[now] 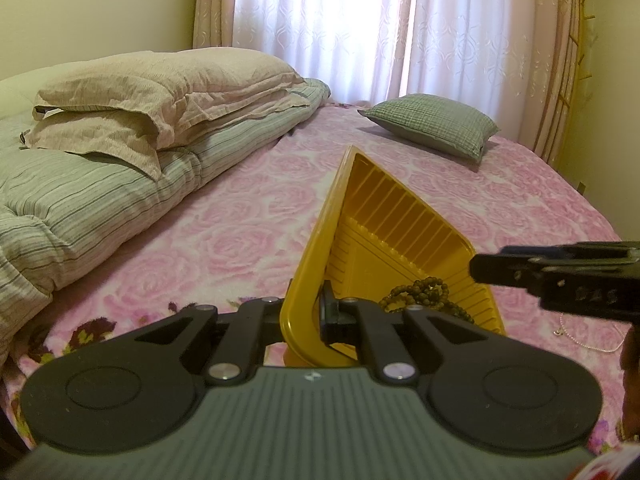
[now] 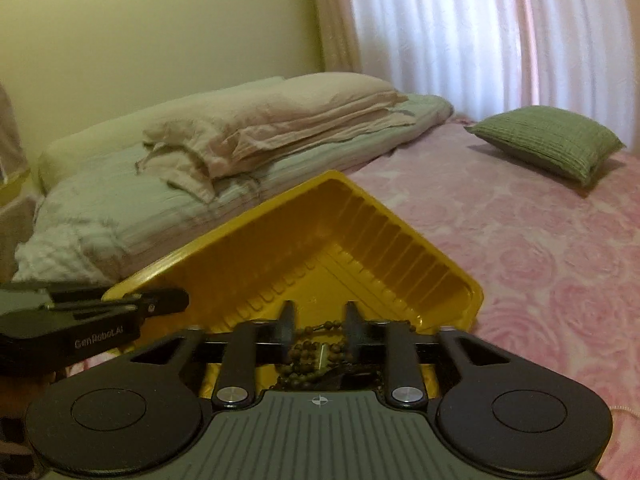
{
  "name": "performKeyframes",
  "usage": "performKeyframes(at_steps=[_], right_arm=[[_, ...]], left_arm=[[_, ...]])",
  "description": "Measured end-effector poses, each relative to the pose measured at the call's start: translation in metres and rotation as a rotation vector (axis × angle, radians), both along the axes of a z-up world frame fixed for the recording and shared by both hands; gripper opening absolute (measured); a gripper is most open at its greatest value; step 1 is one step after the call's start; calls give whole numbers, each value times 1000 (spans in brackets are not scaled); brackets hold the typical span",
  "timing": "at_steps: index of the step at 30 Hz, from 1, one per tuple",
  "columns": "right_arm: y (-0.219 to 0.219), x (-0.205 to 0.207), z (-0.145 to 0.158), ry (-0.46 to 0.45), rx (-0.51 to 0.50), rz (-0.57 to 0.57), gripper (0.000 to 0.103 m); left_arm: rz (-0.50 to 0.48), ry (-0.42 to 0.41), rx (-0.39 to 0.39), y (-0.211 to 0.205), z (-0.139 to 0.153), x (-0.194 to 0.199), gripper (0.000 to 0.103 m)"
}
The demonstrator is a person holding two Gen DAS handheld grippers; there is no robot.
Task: Organize jewelry
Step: 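Release the pearl earring into the tray with the right gripper, then grasp the white pearl necklace with the right gripper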
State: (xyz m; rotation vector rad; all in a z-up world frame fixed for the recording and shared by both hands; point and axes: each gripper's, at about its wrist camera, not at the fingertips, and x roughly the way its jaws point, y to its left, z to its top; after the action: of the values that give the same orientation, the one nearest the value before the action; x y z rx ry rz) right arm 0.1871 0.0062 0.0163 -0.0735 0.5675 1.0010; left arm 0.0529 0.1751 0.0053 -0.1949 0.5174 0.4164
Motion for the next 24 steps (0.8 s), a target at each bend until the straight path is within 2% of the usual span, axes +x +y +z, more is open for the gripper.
performKeyframes(at_steps=[2,7,24], right_arm=[[-11,2,1,-2,14,-36,47],[-50,13,-5,-3,-26,-181,47],[-213,24,-63,60,-178,-643,47]], left_arm=[[2,1,2,0,0,0,7],[1,0,0,-2,-1,0,7],[1,1,3,-2,-1,0,7]])
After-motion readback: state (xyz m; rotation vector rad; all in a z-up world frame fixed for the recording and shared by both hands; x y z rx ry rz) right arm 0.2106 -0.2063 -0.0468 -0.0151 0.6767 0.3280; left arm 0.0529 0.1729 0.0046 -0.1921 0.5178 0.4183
